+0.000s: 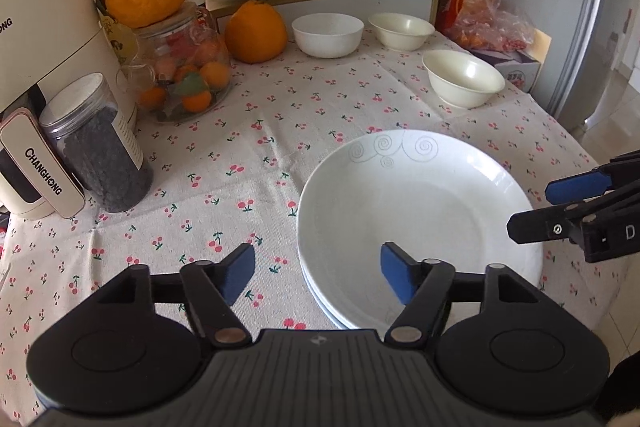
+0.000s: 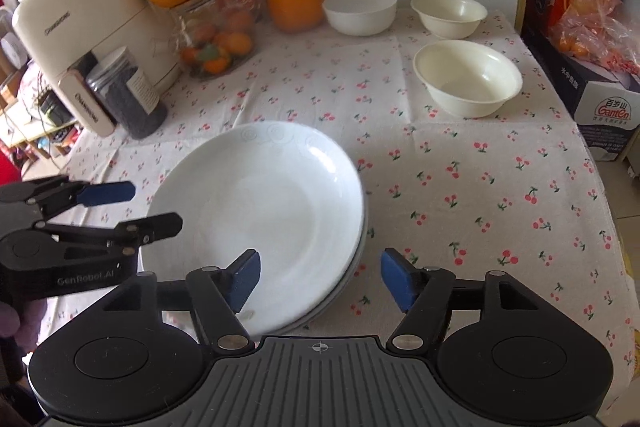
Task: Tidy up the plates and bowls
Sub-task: 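Open both tools to release the white plate rim, then move both tools to the white bowl beside the large orange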
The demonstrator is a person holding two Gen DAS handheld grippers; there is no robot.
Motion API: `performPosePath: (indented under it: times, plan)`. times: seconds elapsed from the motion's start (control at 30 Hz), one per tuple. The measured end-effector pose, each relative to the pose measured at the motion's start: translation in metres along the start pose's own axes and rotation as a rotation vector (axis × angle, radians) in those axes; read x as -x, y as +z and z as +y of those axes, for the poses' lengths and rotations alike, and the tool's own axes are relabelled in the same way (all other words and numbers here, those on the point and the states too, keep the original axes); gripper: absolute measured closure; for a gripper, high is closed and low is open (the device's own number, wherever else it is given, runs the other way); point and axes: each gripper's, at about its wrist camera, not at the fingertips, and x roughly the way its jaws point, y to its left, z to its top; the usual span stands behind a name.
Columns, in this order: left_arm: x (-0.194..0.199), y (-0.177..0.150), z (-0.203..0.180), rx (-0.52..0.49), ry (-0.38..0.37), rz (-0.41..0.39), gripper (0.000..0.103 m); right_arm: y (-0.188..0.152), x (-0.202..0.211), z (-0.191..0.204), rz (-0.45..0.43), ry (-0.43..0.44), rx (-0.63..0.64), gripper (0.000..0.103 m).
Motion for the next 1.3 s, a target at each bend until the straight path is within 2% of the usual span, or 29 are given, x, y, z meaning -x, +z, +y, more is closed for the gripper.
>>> performPosePath:
  times: [0.13, 0.3, 0.57, 0.87, 1.13, 1.3]
  plan:
    - [-0.003, 0.01, -0.001, 0.031, 0.013, 0.021, 0.023, 0.014, 0.004, -0.006, 0.003, 0.002, -0.04, 0.033]
    - [-0.004, 0.023, -0.004, 0.077, 0.041, 0.035, 0.014, 0.032, 0.01, -0.01, -0.018, -0.004, -0.085, 0.023]
    - [-0.008, 0.047, -0.004, 0.159, 0.088, 0.036, 0.001, 0.065, 0.018, -0.018, -0.068, -0.013, -0.131, 0.02]
    - [-0.025, 0.082, -0.003, 0.155, 0.154, 0.055, 0.001, 0.098, 0.008, -0.027, -0.059, -0.001, -0.196, 0.019]
    - [-0.05, 0.12, -0.003, 0.176, 0.161, 0.046, 0.001, 0.14, -0.007, -0.038, -0.091, -0.023, -0.176, 0.019]
    - [-0.078, 0.139, 0.002, 0.208, 0.168, 0.055, 0.001, 0.168, -0.031, -0.05, -0.094, -0.024, -0.172, 0.019]
